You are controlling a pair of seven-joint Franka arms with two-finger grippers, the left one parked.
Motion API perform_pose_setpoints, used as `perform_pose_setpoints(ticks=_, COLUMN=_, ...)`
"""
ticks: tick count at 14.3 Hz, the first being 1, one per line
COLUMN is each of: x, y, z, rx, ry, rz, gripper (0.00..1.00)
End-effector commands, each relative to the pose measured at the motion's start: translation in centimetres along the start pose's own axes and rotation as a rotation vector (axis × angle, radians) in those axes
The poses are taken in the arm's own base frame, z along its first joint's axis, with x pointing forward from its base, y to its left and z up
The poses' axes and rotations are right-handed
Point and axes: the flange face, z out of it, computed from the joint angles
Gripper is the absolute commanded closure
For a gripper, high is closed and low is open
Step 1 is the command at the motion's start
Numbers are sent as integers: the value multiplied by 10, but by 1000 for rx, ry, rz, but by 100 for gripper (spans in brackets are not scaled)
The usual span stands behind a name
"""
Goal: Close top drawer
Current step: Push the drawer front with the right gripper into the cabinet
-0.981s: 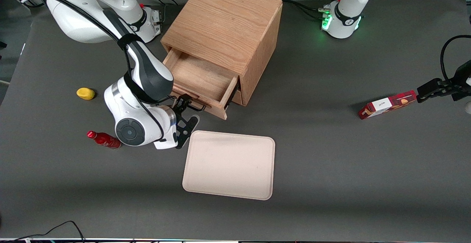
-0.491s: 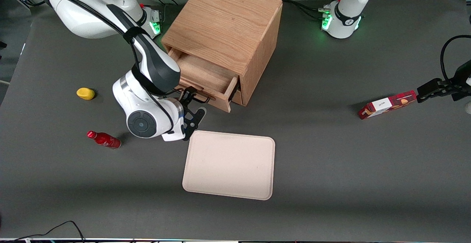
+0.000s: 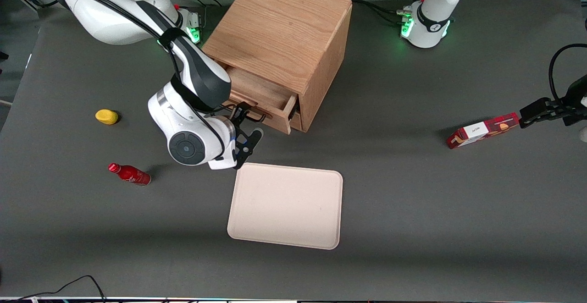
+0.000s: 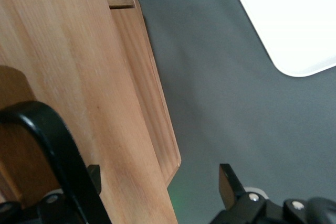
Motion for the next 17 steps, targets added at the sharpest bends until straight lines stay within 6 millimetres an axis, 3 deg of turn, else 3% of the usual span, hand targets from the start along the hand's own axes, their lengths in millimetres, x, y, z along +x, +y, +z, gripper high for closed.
perform_pose_setpoints(ticks=1, x=-1, y=-16, z=9, rx=-11, ry=-22, rz=21, gripper=0)
perform_pose_setpoints(ticks=17, x=4, y=-57, z=35, rx=-4, ry=-71, rz=48, gripper=0)
